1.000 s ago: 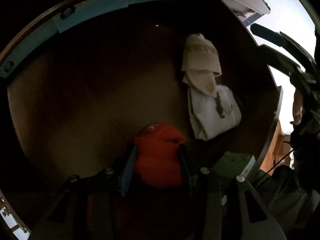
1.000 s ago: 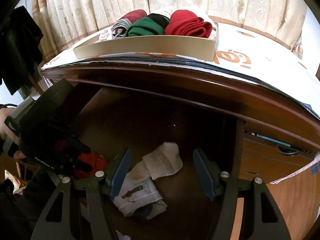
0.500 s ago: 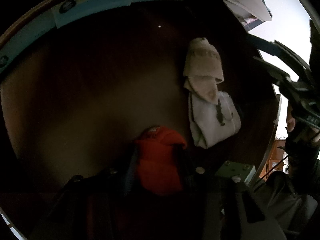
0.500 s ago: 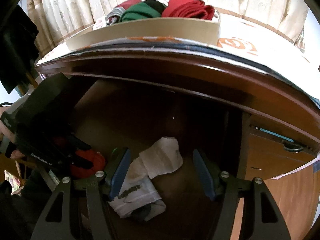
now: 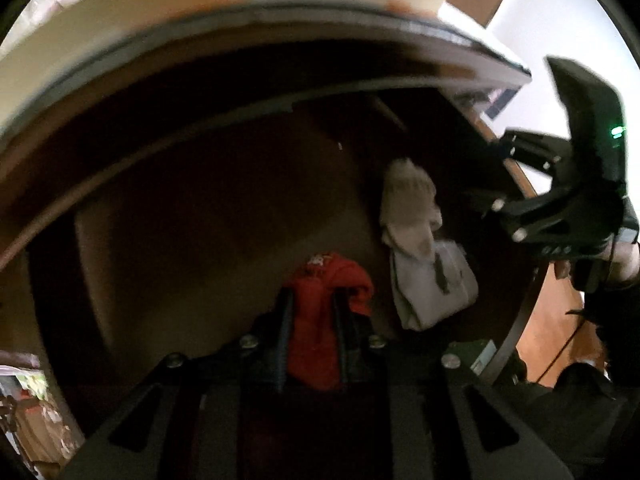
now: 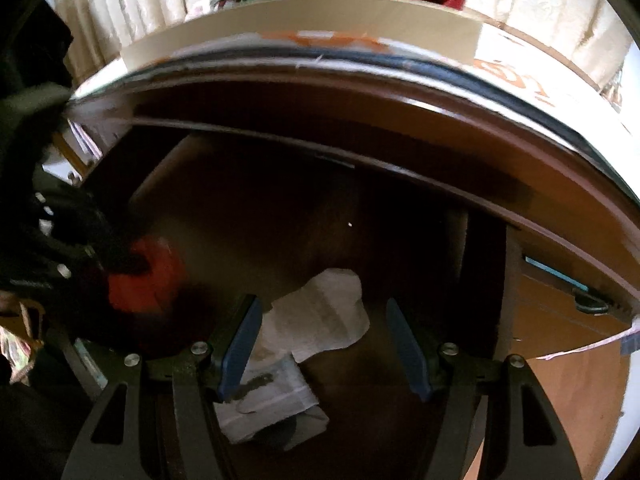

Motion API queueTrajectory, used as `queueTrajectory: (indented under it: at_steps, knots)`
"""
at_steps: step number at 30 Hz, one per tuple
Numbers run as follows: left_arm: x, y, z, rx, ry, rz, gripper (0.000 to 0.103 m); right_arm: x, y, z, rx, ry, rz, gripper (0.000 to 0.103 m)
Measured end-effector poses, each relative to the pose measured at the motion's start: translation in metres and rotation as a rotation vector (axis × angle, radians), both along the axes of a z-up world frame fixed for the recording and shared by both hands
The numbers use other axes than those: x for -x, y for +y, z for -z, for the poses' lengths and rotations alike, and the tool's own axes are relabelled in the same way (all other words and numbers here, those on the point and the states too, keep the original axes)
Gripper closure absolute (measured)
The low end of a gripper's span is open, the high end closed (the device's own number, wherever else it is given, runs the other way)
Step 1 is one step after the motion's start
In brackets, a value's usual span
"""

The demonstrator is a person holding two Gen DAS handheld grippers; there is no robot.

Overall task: Take underwear out of drawer
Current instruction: 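Close the left tool on red underwear while the right tool reaches toward white cloth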

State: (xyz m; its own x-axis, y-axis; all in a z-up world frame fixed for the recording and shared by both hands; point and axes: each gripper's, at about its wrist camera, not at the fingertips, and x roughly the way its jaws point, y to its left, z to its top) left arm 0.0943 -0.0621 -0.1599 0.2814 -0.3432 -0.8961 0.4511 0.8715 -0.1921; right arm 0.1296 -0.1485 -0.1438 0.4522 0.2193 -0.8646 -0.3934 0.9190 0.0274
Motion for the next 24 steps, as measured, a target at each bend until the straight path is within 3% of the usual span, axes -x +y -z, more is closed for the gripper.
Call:
queueTrajectory:
  at_steps: [4, 8, 15, 24]
  knots:
    - [0.002, 0.009, -0.008, -0.042, -0.095, -0.038, 0.087, -0.006, 0.008, 0.009, 0.030, 0.029, -0.020, 0.036]
    - [0.000, 0.009, -0.008, -0.052, -0.136, -0.062, 0.087, -0.011, 0.017, 0.014, 0.059, 0.060, -0.047, 0.036]
    - [0.003, 0.003, -0.009, -0.051, -0.174, -0.077, 0.087, -0.022, 0.027, 0.022, 0.104, 0.103, -0.079, 0.037]
    - [0.001, -0.009, -0.002, -0.032, -0.165, -0.088, 0.087, -0.032, 0.043, 0.041, 0.159, 0.205, -0.114, 0.037]
